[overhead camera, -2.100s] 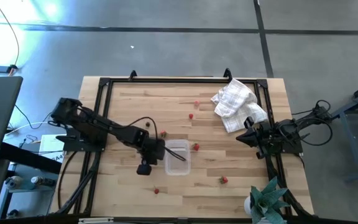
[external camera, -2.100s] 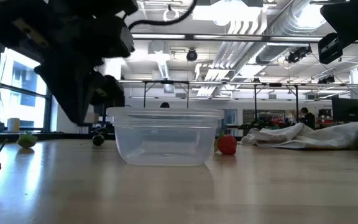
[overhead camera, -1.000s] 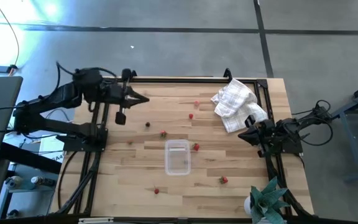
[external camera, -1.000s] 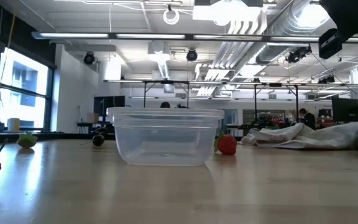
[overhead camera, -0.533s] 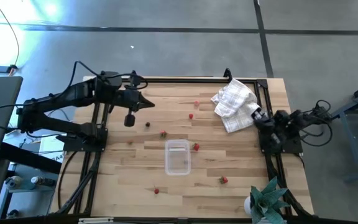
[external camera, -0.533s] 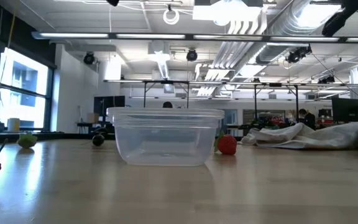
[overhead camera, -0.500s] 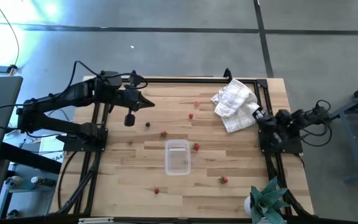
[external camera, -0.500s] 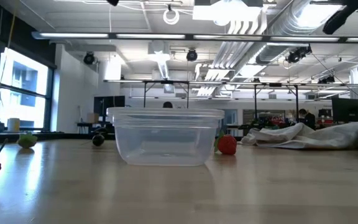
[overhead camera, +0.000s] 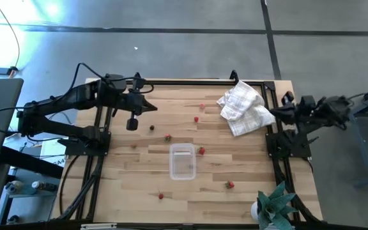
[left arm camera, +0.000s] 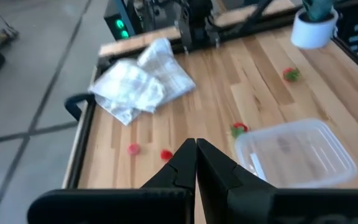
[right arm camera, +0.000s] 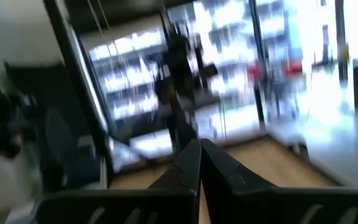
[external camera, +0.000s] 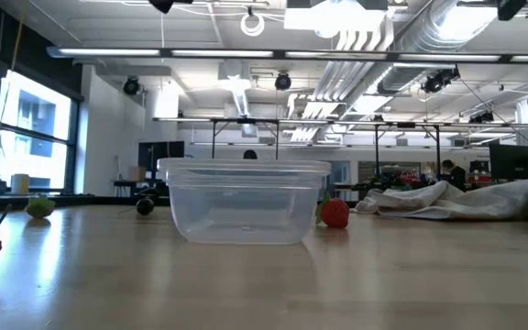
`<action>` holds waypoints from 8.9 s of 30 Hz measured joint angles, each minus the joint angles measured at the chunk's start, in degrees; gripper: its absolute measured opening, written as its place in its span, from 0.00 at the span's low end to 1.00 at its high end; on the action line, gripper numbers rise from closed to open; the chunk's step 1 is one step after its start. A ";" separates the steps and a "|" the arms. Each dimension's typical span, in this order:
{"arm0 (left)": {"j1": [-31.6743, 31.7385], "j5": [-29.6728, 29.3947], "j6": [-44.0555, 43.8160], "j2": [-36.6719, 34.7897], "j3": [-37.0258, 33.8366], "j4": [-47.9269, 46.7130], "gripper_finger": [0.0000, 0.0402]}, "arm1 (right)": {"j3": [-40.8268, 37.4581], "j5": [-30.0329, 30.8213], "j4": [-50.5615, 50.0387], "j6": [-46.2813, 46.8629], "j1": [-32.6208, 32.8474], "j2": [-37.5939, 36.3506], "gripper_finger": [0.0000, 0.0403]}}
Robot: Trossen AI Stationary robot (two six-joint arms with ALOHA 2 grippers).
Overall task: Pick and placing Produce into tupperware
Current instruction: Put the black cherry into the transparent container
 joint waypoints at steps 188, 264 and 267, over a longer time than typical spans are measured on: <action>9.33 -1.46 -49.94 44.37 -7.26 -11.82 0.30 | 2.93 -0.09 -24.47 -2.34 0.00 18.77 0.00; -18.07 0.41 -2.74 66.92 35.93 -21.75 0.27 | 2.92 -0.07 -24.54 -2.33 0.02 18.86 0.00; -18.03 -1.36 -2.33 67.63 35.81 -19.08 0.27 | 2.92 -0.11 -24.51 -2.33 0.02 18.94 0.00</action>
